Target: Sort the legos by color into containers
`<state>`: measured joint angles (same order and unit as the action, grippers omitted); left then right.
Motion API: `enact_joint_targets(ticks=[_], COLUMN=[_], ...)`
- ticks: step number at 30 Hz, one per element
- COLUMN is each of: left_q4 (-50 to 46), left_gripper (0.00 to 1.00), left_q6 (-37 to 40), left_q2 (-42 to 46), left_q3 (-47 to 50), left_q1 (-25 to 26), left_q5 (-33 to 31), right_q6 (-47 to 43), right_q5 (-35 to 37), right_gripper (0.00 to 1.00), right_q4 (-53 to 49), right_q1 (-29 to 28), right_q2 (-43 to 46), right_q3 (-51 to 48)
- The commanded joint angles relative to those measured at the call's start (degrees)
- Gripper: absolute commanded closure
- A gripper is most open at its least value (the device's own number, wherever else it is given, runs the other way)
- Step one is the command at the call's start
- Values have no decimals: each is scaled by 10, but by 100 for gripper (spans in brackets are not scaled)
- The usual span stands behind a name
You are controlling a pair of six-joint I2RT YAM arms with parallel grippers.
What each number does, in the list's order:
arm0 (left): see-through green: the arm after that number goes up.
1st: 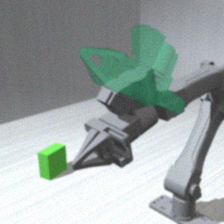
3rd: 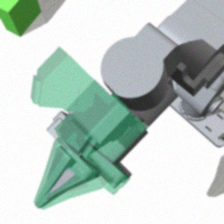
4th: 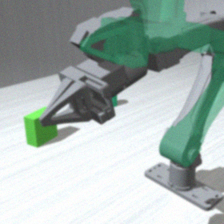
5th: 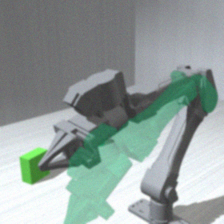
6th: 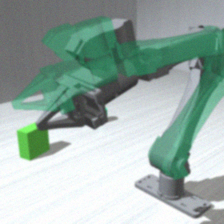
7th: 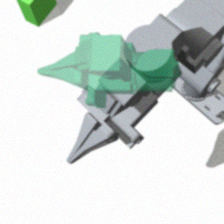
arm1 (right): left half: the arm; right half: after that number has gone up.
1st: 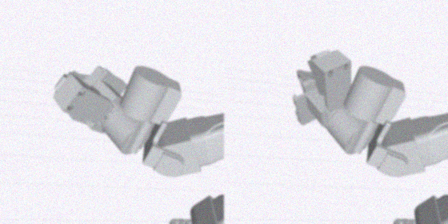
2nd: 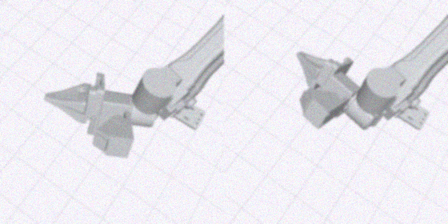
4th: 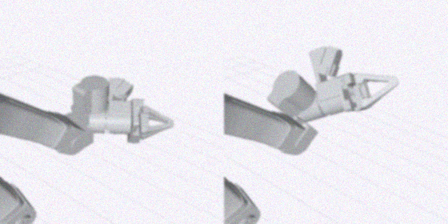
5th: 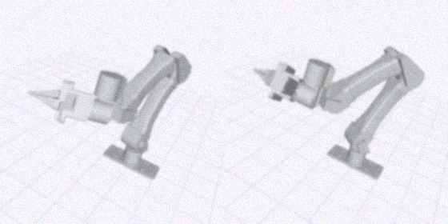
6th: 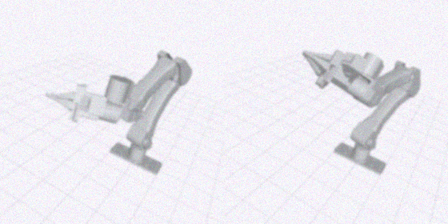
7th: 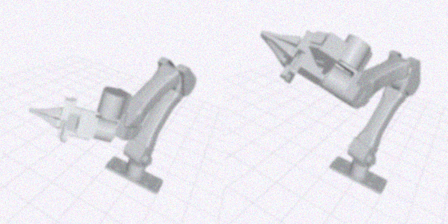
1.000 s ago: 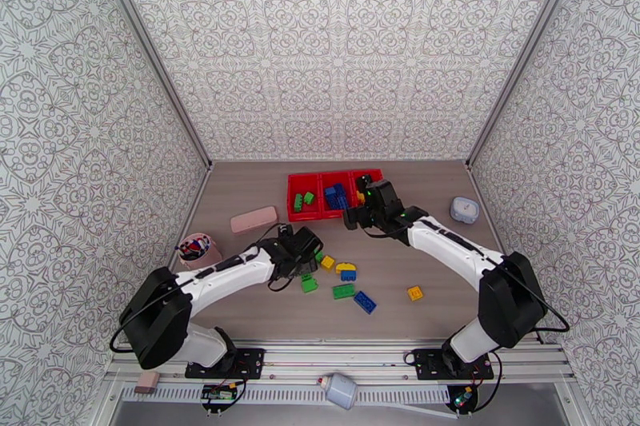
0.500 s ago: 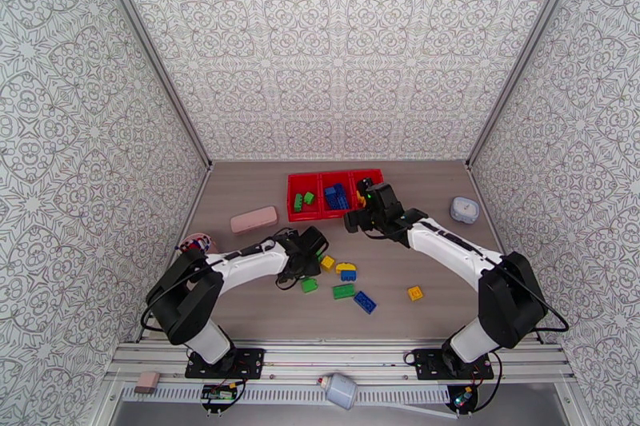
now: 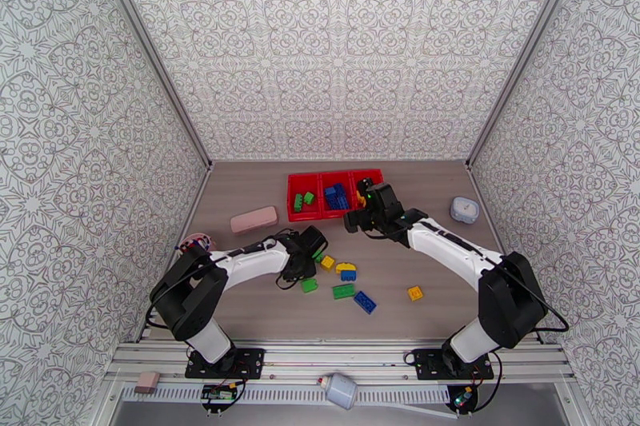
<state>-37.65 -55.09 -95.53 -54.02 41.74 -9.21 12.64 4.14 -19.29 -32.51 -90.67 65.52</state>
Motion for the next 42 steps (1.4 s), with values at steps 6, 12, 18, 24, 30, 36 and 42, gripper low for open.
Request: enact_joint_targets(ticks=[6, 12, 18, 24, 30, 36, 42], left_q4=[4, 31, 41, 60, 61, 49, 39], left_gripper=[74, 77, 80, 80, 79, 79, 79], left_q6=[18, 83, 109, 136, 162, 193, 225], left_q2=[17, 66, 112, 110, 37, -64, -162], left_q3=[-8, 0, -5, -55, -154, -265, -370], left_q1=[-2, 8, 2, -29, -78, -119, -145], left_q5=[-7, -14, -34, -47, -33, -26, -31], right_q6=[10, 3, 3, 6, 10, 13, 12], right_q5=[-10, -22, -25, -29, -29, -30, -22], right_gripper=[0, 0, 0, 0, 0, 0, 0], right_q4=[2, 11, 15, 21, 24, 29, 26], right_q1=[-1, -5, -11, -18, -23, -26, -26], right_q2=[16, 26, 32, 30, 29, 35, 33], right_q3=[-3, -14, -15, -17, -22, -32, -38])
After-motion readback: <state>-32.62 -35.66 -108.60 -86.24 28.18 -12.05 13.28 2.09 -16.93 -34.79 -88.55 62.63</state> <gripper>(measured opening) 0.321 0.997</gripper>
